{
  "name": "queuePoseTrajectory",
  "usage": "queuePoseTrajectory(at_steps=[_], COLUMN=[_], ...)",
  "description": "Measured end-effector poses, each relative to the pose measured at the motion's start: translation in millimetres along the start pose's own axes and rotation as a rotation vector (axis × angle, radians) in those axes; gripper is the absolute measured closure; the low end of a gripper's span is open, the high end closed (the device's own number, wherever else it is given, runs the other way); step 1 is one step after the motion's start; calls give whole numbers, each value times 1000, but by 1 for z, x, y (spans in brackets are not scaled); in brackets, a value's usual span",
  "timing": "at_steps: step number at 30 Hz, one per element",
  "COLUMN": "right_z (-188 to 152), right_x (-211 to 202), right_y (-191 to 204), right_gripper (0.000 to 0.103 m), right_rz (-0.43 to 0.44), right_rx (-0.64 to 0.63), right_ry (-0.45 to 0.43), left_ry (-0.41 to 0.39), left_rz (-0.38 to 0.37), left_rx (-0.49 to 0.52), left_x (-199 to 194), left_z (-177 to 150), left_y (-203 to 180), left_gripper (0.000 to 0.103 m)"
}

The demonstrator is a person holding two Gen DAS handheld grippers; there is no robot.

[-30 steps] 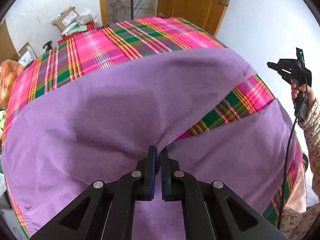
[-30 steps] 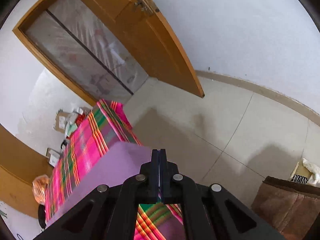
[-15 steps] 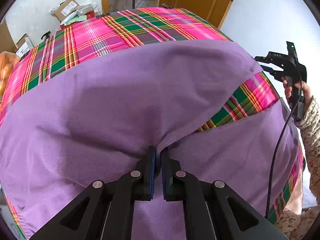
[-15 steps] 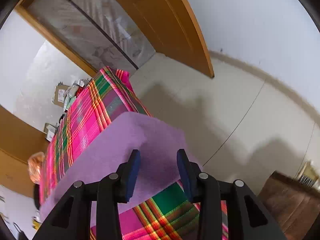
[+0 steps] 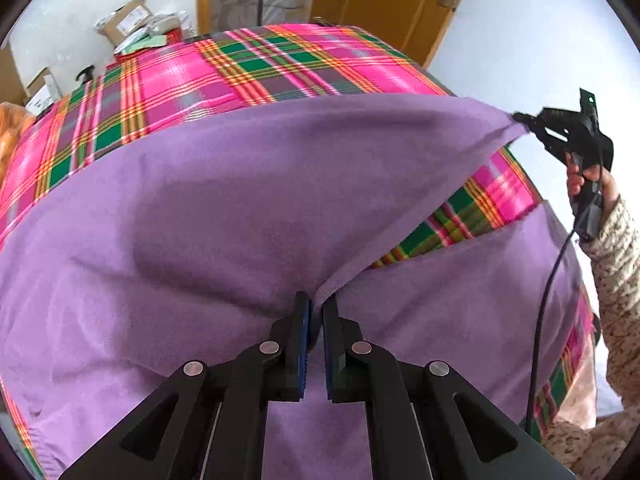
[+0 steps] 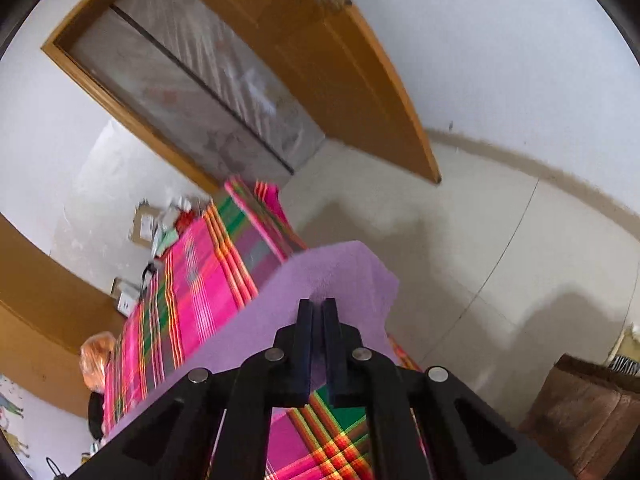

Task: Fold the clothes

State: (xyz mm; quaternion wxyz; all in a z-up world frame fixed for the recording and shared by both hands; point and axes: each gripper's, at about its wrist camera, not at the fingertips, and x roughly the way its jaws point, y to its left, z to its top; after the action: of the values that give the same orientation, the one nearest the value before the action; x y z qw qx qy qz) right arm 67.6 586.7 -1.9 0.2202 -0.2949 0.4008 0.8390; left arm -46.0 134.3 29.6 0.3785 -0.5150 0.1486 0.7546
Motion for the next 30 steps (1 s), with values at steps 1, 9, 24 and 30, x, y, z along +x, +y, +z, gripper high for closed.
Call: queuePoseTrajectory(at_steps=[1,9,24,30], right_z=[-1,-18,-76,-153], right_x=[1,11,-50,-46], right_y=[0,-1,63,104], right_gripper=[98,100,88,84], right_rz=[-11,-222,-111,-58], right_rx=[-8,-49,-274,-511], right_ry=[5,-11,1,119], left_ry=[3,14,-110,-119], left_rz=[2,-42,-106,-60], left_rx=[4,-61,-349,-530], left_x=[1,0,-67,-78], left_z=[0,-6,-72,-140], left_y=[-1,8,80,121], left_gripper=[97,93,86,86])
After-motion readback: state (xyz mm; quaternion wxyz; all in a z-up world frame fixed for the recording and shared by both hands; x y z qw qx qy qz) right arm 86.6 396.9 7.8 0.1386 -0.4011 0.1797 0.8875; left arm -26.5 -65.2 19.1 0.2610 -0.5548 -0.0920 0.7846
